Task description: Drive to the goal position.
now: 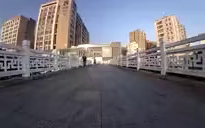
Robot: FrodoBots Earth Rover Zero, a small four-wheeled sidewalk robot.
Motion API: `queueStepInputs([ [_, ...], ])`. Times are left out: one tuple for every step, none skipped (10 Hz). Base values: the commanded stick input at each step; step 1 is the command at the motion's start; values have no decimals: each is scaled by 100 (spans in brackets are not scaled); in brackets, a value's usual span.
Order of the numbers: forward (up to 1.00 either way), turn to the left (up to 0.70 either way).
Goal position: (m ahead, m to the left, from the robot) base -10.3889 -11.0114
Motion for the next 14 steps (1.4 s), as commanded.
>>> queueStepInputs([
  [45,0],
  [45,0],
  [45,0],
  [45,0],
  [45,0],
  [45,0],
  [45,0],
  [45,0],
  [45,0],
  [45,0],
  [45,0],
  [45,0],
  [45,0],
  [45,0],
])
